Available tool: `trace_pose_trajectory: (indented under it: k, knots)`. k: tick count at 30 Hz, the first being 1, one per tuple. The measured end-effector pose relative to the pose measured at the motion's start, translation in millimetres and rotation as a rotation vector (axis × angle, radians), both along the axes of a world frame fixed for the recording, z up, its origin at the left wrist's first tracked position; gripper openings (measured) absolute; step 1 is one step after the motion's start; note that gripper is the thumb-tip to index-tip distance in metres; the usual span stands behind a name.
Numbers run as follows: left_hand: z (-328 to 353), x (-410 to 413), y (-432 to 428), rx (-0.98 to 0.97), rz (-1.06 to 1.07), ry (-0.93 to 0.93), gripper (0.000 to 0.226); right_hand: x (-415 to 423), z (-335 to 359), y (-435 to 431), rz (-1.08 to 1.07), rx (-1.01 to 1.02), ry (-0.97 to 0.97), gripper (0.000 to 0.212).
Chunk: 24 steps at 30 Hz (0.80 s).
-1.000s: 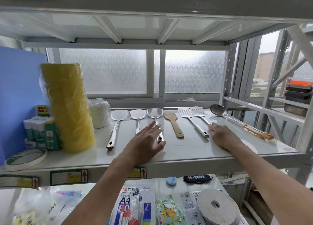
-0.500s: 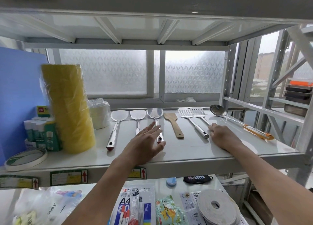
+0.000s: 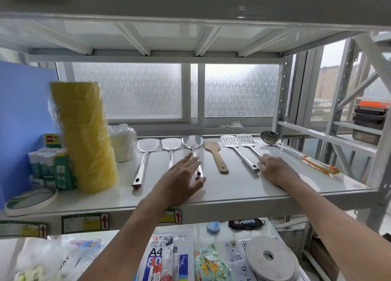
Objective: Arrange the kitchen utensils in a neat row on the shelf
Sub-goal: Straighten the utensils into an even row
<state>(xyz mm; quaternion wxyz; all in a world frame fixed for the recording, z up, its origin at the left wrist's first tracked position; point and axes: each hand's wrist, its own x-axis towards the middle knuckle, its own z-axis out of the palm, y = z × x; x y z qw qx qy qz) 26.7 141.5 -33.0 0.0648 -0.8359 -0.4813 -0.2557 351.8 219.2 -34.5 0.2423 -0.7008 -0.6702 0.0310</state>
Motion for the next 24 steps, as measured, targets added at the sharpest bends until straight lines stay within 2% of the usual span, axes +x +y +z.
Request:
trace_pose_trajectory:
  k: [7,10,13,19,24]
  knots:
    - [-1,-1,1,-0.005,-0.004,-0.01,0.067,-5,6,-10,-0.011,0.052,-0.012,0.031]
    - [-2,-1,4,-0.001,-0.007,-0.005,0.067,-1,14,-14,-0.012,0.241,0.083,0.041]
    - [-3,-1,6,-0.009,-0.012,-0.002,0.068,20,27,-20,-0.09,0.377,0.161,0.04]
    - [-4,-1,7,0.005,-0.018,0.0,0.068,84,33,-27,-0.287,0.347,0.03,0.033]
    - [-4,-1,7,0.013,-0.026,0.007,0.067,98,17,-31,-0.363,0.261,-0.089,0.026]
